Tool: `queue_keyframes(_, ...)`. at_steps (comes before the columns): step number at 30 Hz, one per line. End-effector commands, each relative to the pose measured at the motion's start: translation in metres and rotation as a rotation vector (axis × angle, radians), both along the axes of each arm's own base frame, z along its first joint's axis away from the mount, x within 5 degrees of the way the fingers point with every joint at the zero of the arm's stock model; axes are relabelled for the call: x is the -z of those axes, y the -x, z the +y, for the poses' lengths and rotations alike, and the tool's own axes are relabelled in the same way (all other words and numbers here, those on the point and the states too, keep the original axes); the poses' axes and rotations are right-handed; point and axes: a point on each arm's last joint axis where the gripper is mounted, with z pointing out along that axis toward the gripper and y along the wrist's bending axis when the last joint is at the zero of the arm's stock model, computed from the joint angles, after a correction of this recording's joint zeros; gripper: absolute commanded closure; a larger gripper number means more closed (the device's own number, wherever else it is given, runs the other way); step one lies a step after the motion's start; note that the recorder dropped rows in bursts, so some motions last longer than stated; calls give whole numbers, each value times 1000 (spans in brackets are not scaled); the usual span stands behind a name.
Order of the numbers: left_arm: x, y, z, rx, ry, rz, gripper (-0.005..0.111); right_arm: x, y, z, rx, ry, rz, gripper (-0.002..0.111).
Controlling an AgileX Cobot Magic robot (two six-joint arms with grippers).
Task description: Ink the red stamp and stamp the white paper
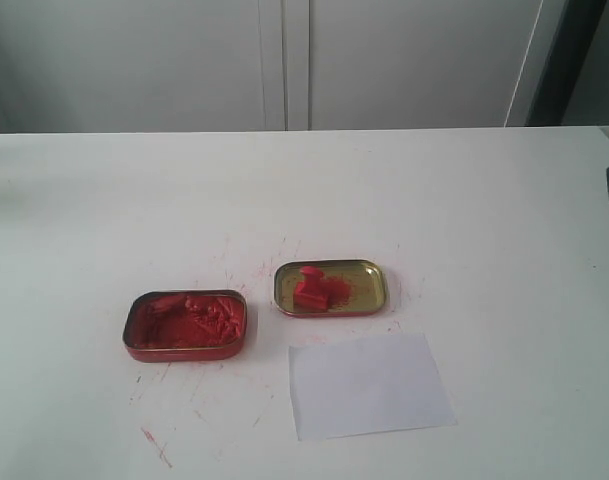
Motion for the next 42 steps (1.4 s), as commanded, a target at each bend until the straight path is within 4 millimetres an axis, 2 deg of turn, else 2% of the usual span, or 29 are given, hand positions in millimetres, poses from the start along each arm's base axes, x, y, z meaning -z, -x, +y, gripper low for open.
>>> queue_keyframes(1,1,0,0,-2,7,-1,107,-2,-13,1,-10,1,56,108)
queue_keyframes(27,1,0,0,-2,7,-1,107,-11,-92,9,-97,10,232,108)
queue_keyframes(42,1,0,0,-2,7,-1,107,4,-139,20,-176,-14,273,108)
